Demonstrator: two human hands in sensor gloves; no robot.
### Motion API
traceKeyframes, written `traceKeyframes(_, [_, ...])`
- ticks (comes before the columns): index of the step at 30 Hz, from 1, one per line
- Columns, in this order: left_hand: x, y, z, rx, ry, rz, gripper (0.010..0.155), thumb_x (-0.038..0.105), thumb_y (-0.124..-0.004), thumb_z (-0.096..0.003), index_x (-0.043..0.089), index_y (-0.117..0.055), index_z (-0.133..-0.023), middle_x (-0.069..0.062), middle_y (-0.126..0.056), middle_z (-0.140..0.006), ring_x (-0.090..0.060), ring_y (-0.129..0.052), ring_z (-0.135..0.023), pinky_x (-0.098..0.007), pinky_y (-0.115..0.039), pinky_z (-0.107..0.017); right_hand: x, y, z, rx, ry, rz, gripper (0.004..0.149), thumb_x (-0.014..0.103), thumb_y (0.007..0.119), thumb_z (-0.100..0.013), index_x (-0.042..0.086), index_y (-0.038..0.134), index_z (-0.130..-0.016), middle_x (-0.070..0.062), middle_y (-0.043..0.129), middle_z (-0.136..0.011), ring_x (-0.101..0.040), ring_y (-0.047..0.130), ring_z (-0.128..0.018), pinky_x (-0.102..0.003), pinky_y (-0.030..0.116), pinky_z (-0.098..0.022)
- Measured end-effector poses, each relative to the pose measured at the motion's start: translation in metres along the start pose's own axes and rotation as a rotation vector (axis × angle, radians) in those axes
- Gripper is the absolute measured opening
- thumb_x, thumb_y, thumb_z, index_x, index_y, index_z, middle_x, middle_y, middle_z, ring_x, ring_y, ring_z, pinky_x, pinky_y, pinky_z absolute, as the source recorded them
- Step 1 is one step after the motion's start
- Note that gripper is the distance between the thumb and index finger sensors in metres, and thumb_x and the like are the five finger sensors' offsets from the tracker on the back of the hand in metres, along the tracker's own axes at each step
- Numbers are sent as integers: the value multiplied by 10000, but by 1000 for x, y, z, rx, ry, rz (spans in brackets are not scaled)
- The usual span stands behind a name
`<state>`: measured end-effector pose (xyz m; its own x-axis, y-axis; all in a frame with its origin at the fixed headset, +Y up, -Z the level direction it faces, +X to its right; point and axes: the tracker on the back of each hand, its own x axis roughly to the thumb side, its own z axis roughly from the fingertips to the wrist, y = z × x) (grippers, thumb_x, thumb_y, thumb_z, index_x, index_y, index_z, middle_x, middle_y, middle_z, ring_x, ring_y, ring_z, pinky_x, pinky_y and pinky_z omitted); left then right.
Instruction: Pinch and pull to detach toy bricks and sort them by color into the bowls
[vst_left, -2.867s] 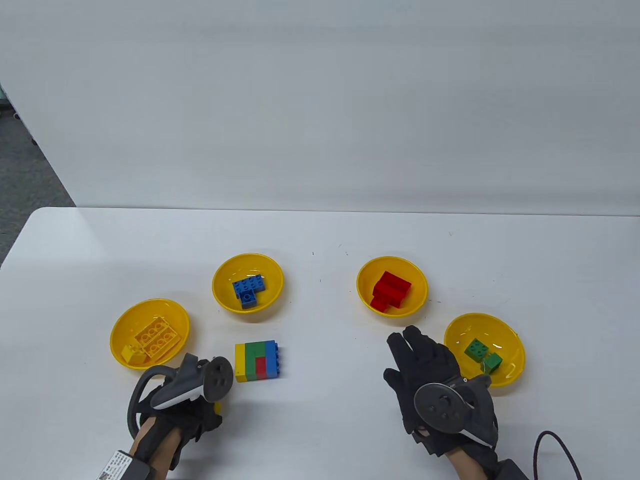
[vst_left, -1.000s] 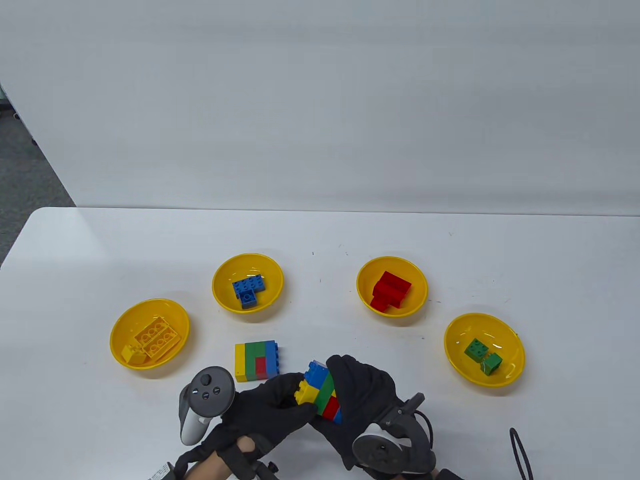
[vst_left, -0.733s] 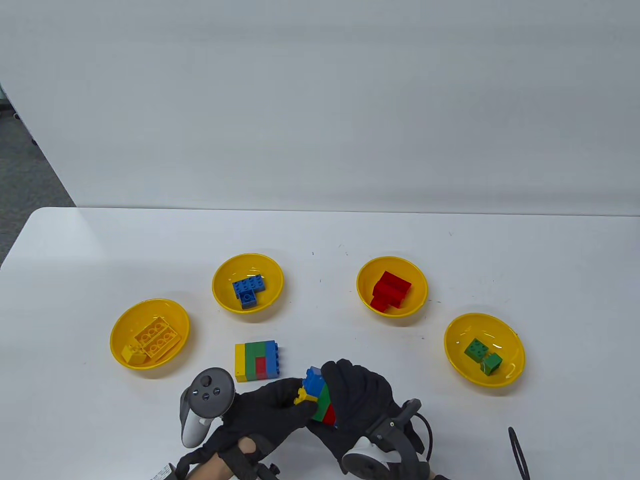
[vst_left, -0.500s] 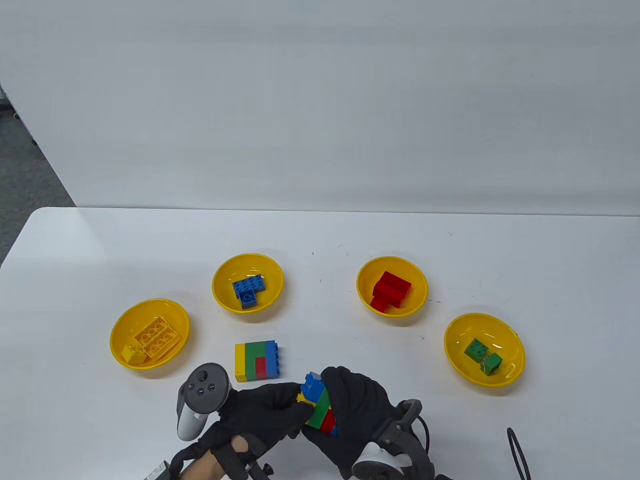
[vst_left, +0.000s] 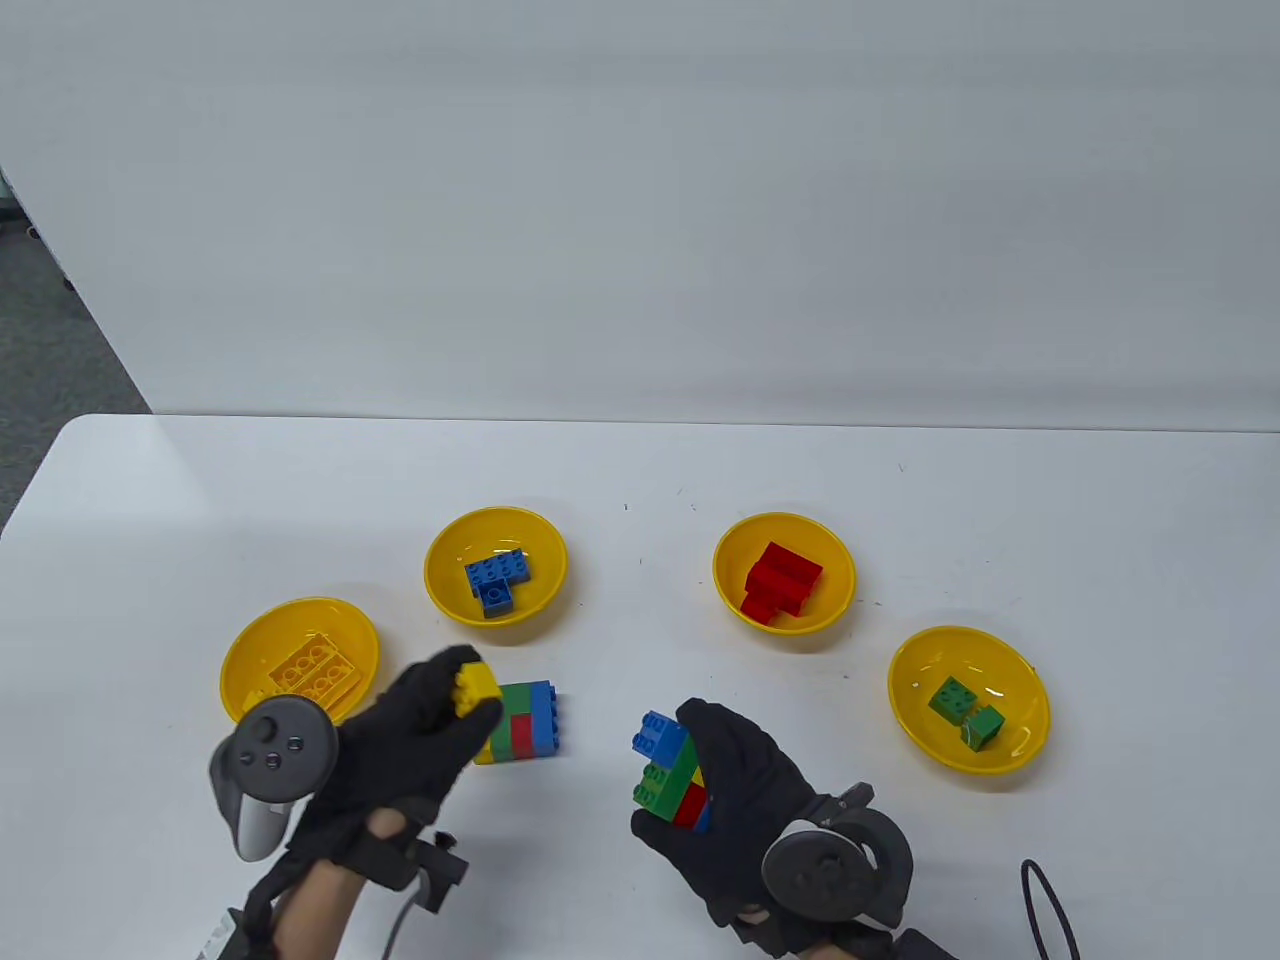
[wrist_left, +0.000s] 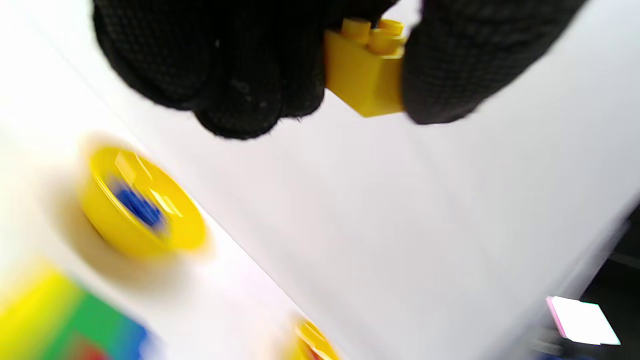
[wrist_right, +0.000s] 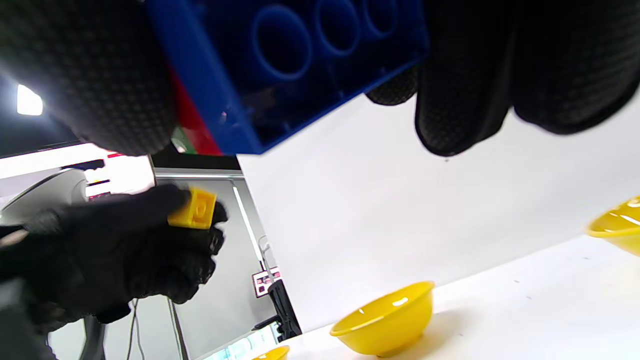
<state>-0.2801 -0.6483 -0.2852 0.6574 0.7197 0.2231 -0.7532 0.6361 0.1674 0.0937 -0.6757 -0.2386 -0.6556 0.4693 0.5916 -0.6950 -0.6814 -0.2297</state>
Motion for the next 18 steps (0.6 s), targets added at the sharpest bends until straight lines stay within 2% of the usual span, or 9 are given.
traceKeyframes(3, [-36,21,-11,81,145,-295,688,380,-909,-484,172,-618,-1072,-223,-736,-990,-451,-845,-819,-622,-739,-606,-5,3,0,52,24,-5,918,567,914,-343,41,568,-1011,-285,729,-892,-534,944,-583,-666,834,-335])
traceKeyframes(8, [-93,26,-20,43,344,-475,686,423,-930,-470,179,-673,-1057,-261,-641,-1035,-499,-731,-883,-661,-657,-646,-2,14,0,135,5,49,927,553,907,-344,27,545,-1016,-292,704,-906,-543,915,-612,-670,810,-363])
traceKeyframes(11, [-111,26,-22,23,389,-497,690,438,-933,-468,175,-680,-1054,-261,-646,-1033,-498,-734,-881,-662,-658,-645,3,19,2,162,-30,90,926,550,907,-344,26,544,-1016,-291,704,-907,-542,915,-613,-668,809,-367])
traceKeyframes(14, [-118,28,-22,39,420,-424,777,493,-900,-478,154,-572,-1096,-267,-610,-1055,-508,-703,-908,-670,-632,-662,6,23,3,179,-54,124,928,548,908,-343,24,542,-1016,-291,702,-908,-540,914,-614,-667,807,-369])
traceKeyframes(18, [-105,30,-19,116,372,-374,769,537,-846,-495,164,-552,-1100,-269,-574,-1075,-519,-668,-930,-674,-605,-673,8,26,3,187,-68,143,930,545,914,-339,24,544,-1015,-289,701,-909,-540,912,-615,-667,805,-369])
